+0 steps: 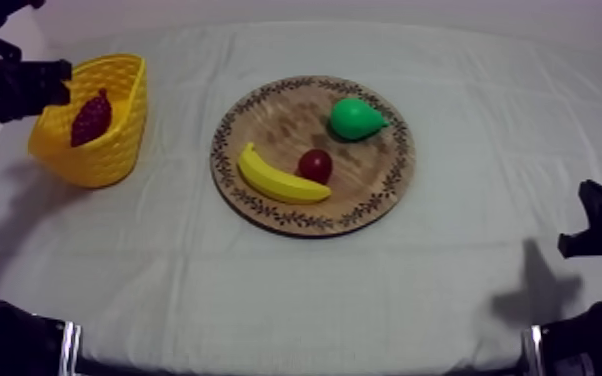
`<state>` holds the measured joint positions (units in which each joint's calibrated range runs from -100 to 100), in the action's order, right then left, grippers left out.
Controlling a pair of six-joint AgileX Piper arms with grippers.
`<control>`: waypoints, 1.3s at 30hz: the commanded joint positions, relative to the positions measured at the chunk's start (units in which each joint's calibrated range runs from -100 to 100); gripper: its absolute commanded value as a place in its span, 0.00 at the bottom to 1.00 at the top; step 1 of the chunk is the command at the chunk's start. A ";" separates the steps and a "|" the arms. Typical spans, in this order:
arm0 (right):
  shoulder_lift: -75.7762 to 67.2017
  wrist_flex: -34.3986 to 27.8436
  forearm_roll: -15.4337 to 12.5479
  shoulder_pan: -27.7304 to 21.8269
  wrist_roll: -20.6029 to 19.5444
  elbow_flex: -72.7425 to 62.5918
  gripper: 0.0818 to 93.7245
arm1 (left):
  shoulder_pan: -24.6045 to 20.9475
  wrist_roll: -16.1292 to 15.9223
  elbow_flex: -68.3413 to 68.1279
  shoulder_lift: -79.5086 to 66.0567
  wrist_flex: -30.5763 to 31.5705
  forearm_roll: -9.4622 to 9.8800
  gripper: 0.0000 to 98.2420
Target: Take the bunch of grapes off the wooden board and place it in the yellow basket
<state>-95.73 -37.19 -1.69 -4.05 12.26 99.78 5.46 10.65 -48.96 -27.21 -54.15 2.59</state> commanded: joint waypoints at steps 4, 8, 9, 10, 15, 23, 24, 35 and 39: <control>-0.02 0.01 0.01 -0.01 0.02 -0.01 0.00 | 0.32 -0.41 -10.00 -9.49 3.91 0.01 0.32; -0.02 0.01 0.01 -0.01 0.02 -0.01 0.00 | 0.62 0.40 -14.90 -14.71 5.78 0.42 0.26; -0.02 0.01 0.01 -0.01 0.02 -0.01 0.00 | 0.65 0.68 -16.03 -16.03 6.24 0.60 0.25; -0.02 0.01 0.01 -0.01 0.02 -0.01 0.00 | 0.68 0.97 -17.19 -17.31 6.71 0.77 0.24; -0.02 0.01 0.01 -0.01 0.02 -0.01 0.00 | 0.75 2.47 -23.46 -23.96 8.89 1.92 0.17; -0.02 0.01 0.01 -0.01 -0.01 -0.01 0.00 | -0.28 0.28 -31.95 -34.56 11.69 2.39 0.01; -0.02 0.01 0.01 -0.01 0.00 -0.01 0.00 | -0.70 0.20 -32.99 -36.18 12.06 2.43 0.01; -0.02 0.01 0.01 -0.01 0.02 -0.01 0.00 | -1.86 1.18 -43.96 -51.93 16.53 4.32 0.00; -0.02 0.01 0.01 -0.01 0.02 -0.01 0.00 | -1.84 0.84 -47.70 -56.66 18.07 4.18 0.00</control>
<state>-95.73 -37.19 -1.69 -4.05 12.26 99.78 3.60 11.92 -95.47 -81.74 -36.45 7.00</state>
